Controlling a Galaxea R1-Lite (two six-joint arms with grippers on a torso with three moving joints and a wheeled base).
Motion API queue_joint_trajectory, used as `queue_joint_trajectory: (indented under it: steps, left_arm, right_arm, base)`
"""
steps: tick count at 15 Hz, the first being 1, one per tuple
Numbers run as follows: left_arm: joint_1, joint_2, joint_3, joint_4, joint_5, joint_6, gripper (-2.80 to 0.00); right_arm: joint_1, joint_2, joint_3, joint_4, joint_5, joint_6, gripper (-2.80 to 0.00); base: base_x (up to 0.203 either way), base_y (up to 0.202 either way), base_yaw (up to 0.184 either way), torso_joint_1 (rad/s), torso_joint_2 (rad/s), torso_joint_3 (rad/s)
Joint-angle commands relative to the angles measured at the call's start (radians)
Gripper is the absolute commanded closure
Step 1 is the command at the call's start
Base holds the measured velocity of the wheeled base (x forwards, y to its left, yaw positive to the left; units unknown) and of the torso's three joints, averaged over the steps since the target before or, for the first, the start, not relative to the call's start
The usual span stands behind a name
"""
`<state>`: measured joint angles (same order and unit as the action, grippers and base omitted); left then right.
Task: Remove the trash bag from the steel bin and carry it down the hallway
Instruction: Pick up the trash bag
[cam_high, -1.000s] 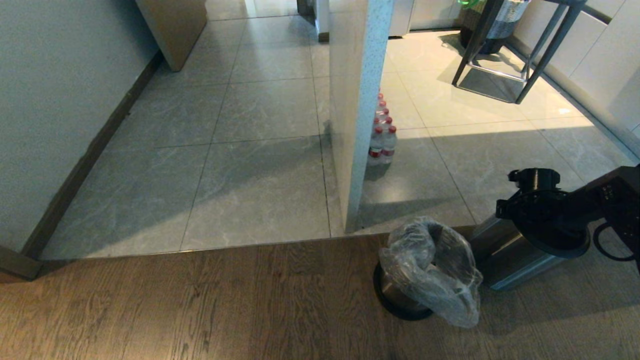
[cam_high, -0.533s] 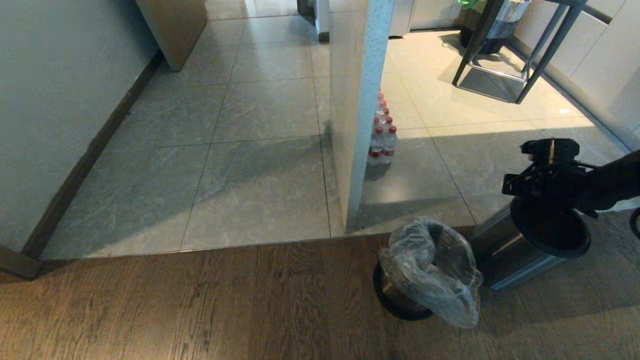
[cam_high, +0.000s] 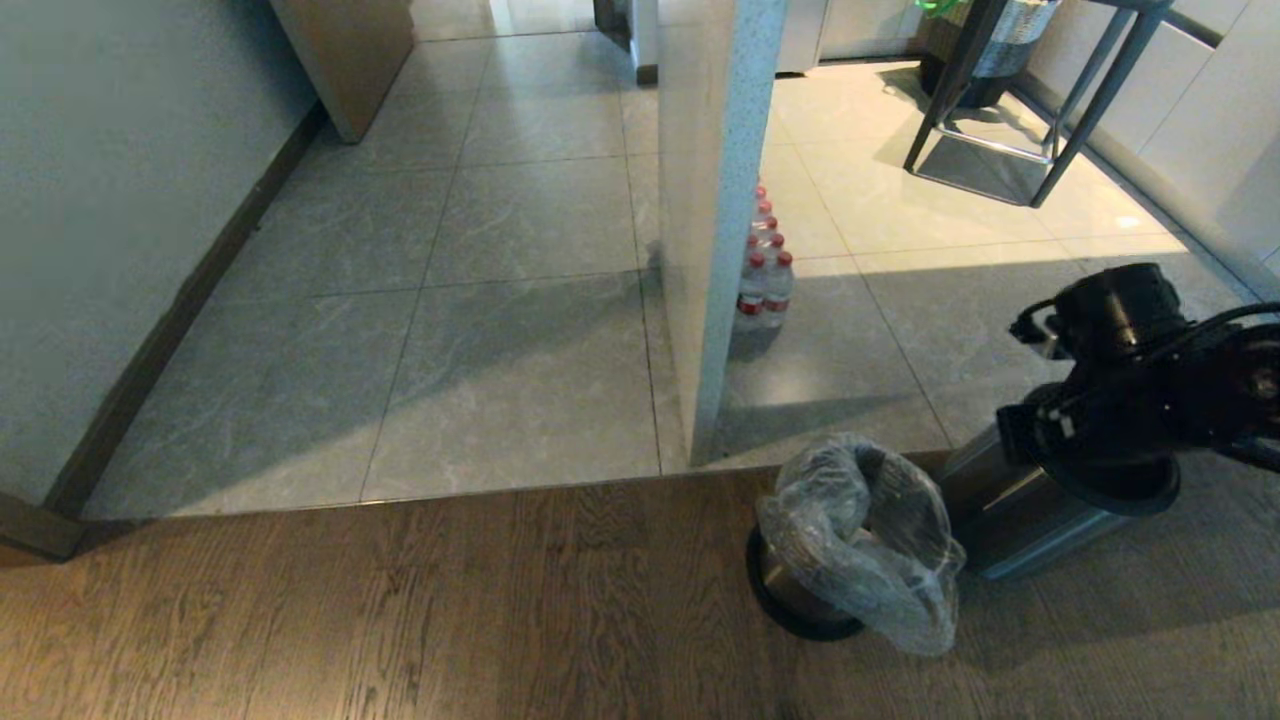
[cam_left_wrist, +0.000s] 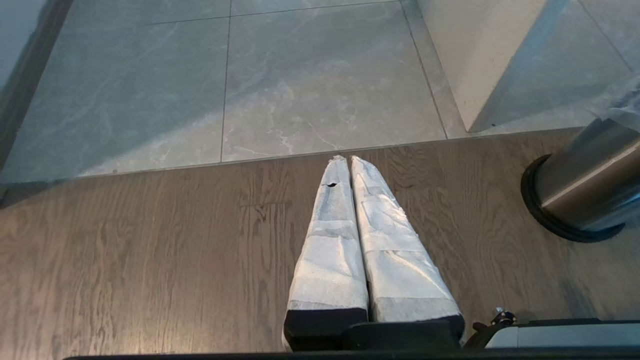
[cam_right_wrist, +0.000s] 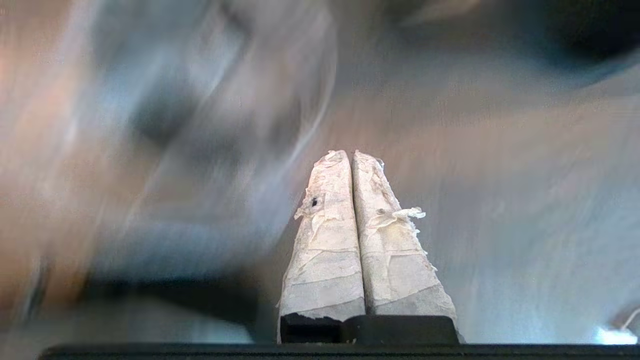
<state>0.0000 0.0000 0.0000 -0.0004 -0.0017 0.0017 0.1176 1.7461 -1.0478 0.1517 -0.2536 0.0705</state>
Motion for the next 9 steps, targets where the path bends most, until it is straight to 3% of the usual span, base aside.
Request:
queue_joint_trajectory:
  steps: [1,5,9]
  left_arm:
    - [0.0,0.0,0.0,0.0,0.0,0.0,0.0]
    - [0.0,0.0,0.0,0.0,0.0,0.0,0.0]
    - [0.0,0.0,0.0,0.0,0.0,0.0,0.0]
  right_arm:
    - [0.105,-0.068,0.028,0.163,0.001,0.023,0.0]
    - [0.282,0.012,0.018,0.244,0.106,0.047,0.0]
    - [0.372,0.129,-0.066,0.322,0.237,0.048,0.0]
  base:
    - [0.0,0.0,0.0,0.0,0.0,0.0]
    - [0.0,0.0,0.0,0.0,0.0,0.0]
    - [0.0,0.0,0.0,0.0,0.0,0.0]
